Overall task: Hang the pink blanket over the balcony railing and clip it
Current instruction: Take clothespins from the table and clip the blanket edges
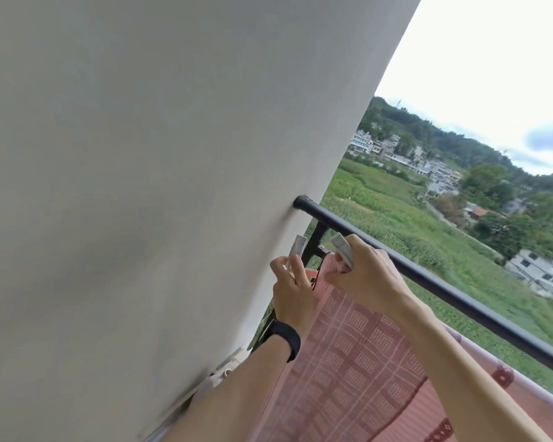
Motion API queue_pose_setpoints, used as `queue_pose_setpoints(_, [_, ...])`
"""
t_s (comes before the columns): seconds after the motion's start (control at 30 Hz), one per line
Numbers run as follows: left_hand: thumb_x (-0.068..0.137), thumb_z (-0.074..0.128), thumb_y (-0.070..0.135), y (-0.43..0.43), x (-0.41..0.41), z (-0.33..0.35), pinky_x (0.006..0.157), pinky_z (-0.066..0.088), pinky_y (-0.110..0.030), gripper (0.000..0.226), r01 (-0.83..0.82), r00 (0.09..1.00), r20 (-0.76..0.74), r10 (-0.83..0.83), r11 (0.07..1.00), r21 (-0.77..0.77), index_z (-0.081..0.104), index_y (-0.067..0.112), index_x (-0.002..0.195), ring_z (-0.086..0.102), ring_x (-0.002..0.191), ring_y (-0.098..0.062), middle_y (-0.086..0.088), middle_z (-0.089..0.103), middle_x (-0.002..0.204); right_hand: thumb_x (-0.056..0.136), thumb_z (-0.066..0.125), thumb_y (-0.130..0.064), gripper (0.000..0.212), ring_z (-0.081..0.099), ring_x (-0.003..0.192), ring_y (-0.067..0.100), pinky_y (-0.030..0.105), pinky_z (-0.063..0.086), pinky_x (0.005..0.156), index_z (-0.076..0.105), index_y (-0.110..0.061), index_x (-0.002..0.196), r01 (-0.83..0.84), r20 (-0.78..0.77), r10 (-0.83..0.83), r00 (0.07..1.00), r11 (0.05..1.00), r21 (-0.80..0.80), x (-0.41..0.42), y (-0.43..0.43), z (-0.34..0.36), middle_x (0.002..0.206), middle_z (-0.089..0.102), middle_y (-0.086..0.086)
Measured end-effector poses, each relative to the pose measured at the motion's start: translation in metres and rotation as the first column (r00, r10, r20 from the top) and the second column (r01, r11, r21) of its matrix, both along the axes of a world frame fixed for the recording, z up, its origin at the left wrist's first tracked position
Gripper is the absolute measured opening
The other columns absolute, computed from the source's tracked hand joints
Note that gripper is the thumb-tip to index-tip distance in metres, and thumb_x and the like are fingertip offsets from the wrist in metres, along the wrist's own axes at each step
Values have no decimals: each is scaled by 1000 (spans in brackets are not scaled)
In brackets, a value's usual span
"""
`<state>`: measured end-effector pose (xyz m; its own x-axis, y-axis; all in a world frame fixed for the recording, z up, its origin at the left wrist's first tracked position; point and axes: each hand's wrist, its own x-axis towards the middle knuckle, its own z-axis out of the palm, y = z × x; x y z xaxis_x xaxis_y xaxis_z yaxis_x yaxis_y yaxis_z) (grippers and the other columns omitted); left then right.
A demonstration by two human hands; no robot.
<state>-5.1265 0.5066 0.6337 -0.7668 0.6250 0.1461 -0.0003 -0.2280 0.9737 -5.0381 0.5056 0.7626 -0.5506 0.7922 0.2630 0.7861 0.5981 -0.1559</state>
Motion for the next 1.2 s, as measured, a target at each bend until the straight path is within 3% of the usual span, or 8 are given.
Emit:
queue_pose_setpoints(0.07, [103,26,46,-2,1,1,46,40,-20,31,29,999,20,-29,1000,-1,39,17,107,59,54,-8,1,62,68,81,79,-28,35,56,61,17,33,45,51,45,-23,87,-19,-39,19,999,1000,2,-2,2,0,76,60,-1])
queue_pose_setpoints(0.17, [96,18,60,-1,5,2,50,48,-35,45,-45,998,-54,45,999,11,39,21,106,63,60,-23,-6,67,73,80,79,-34,37,59,66,21,40,52,58,45,-23,91,-24,-21,25,999,999,48,-6,4,0,78,62,-1])
queue_pose_setpoints(0.3, [87,15,73,5,1,0,50,54,-41,60,-79,986,-145,80,997,17,40,25,111,67,62,-27,-6,72,77,80,78,-41,43,54,61,21,36,43,53,40,-23,89,-13,-21,14,1000,998,58,-9,5,-1,74,60,0])
queue_pose_setpoints(0.47, [90,26,68,8,-2,-4,52,56,-44,54,-32,991,-126,37,999,37,39,22,115,67,55,-20,-4,70,71,86,73,-36,35,57,61,18,33,43,49,43,-21,94,22,28,-23,999,999,39,-2,5,2,77,60,-1])
queue_pose_setpoints(0.53, [92,33,64,2,-8,-6,55,58,-40,48,44,993,-108,-42,999,19,43,23,115,67,57,-17,2,68,70,87,73,-30,31,57,60,19,35,47,52,44,-20,88,11,-60,-10,998,1000,19,-1,8,1,77,61,0])
queue_pose_setpoints(0.7, [83,62,59,-14,-66,-13,65,53,-22,44,269,962,-46,-269,963,-12,57,24,109,69,75,-5,3,69,109,84,78,-29,32,64,66,26,47,57,61,47,-21,85,-5,-209,1,978,1000,-19,3,12,1,78,63,2])
queue_pose_setpoints(0.93, [75,83,27,-56,-133,17,63,49,-12,29,464,852,-216,-478,878,-114,74,8,95,65,64,-5,2,73,76,82,76,-31,31,60,69,30,48,54,63,47,-20,84,-17,-201,13,980,1000,-18,-1,13,-3,78,61,4])
queue_pose_setpoints(1.2, [70,85,37,-46,-131,60,60,43,-9,28,501,686,-435,-583,812,-299,78,15,86,65,65,-4,0,73,68,81,77,-31,28,51,63,18,39,47,60,52,-20,82,-68,-228,51,972,996,-66,2,13,-3,76,60,0])
